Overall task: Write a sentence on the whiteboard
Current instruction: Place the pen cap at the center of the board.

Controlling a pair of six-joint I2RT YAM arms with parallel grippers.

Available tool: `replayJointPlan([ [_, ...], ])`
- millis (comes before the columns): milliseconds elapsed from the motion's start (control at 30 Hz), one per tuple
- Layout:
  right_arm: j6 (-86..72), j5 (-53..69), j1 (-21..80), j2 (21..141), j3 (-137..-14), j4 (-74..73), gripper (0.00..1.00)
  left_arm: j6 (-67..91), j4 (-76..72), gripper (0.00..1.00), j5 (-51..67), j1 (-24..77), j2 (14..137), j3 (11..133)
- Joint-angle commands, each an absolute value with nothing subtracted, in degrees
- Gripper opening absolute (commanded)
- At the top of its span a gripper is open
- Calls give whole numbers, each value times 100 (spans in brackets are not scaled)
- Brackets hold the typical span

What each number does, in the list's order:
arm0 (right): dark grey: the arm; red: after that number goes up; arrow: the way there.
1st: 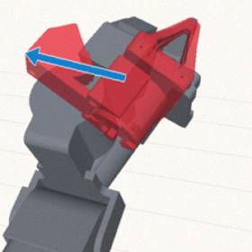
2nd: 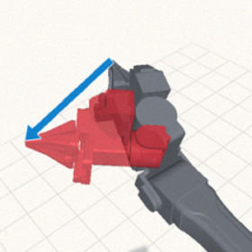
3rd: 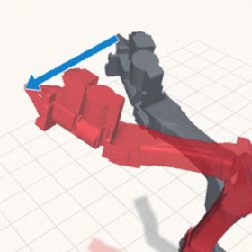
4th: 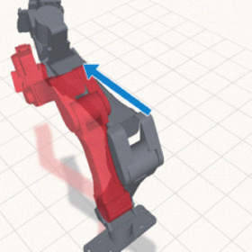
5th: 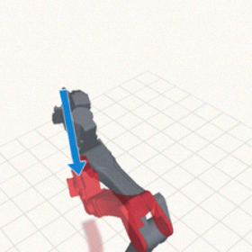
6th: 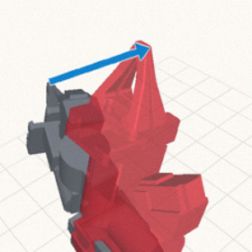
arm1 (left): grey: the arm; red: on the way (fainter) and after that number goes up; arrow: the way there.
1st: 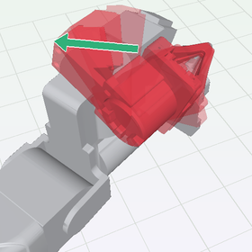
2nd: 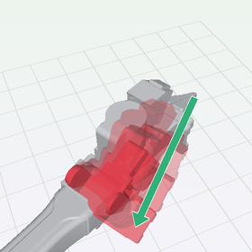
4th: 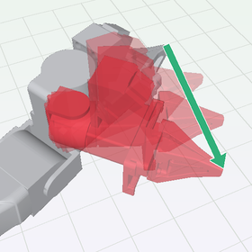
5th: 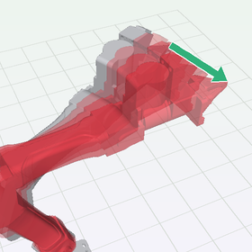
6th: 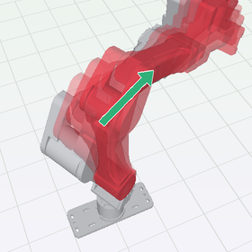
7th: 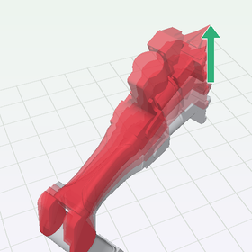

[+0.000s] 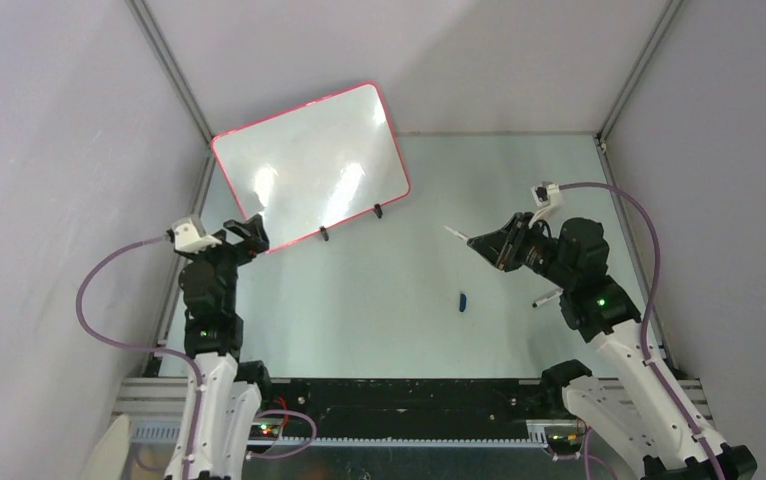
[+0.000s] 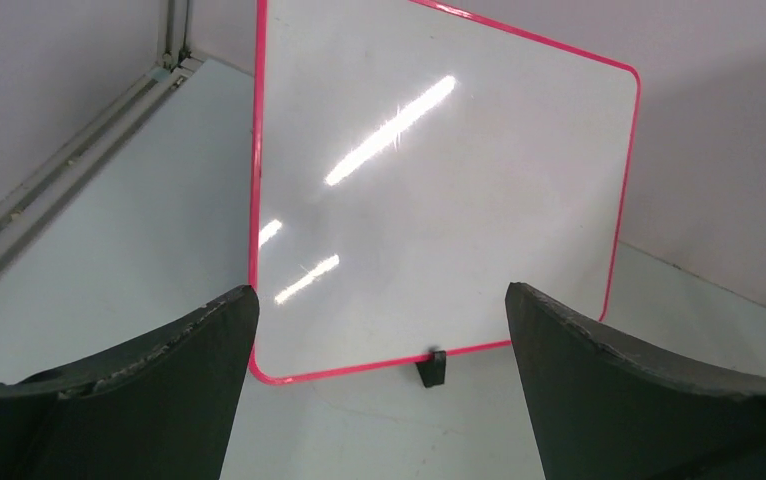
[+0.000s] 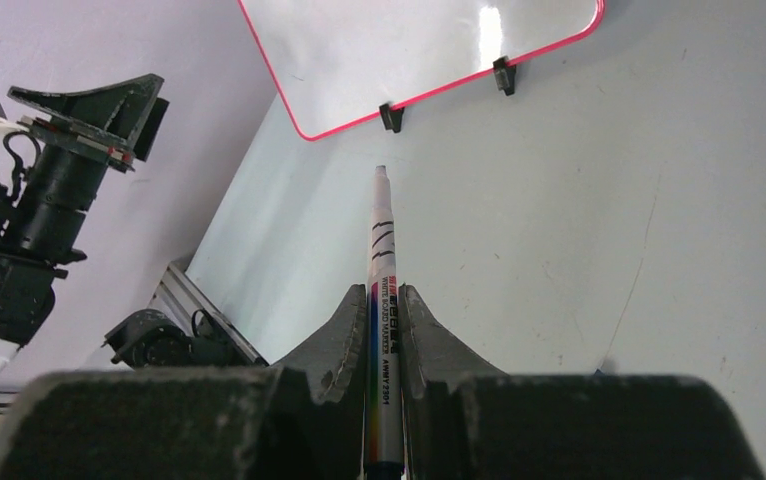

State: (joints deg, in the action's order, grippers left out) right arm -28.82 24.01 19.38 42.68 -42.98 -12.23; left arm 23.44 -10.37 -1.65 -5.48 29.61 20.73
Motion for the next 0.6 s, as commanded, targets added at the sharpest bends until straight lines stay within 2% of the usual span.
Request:
replayJointPlan([
  [0,-2773,2310,2026,4294,-4346,-1303,0,2368,-1657,99,1023,-1244,3538,2486],
  [100,-2694,2327,2173,4304,-4311,-1290,0,2721,-2246,99,2395,-2001,4197,2544],
  [167,-2663,2288,2334,4238,-4288,-1249,0,3143,-2856,99,2843,-2316,4740,2515],
  [267,-2605,2263,2609,4139,-4271,-1114,0,3513,-3778,98,3057,-2560,5375,2431],
  [433,-2599,2297,2849,4044,-4271,-1012,0,3407,-3838,99,2911,-2870,6021,2785],
  [567,-2582,2370,2998,4062,-4271,-1044,0,3871,-4460,94,3885,-3166,7054,3383],
])
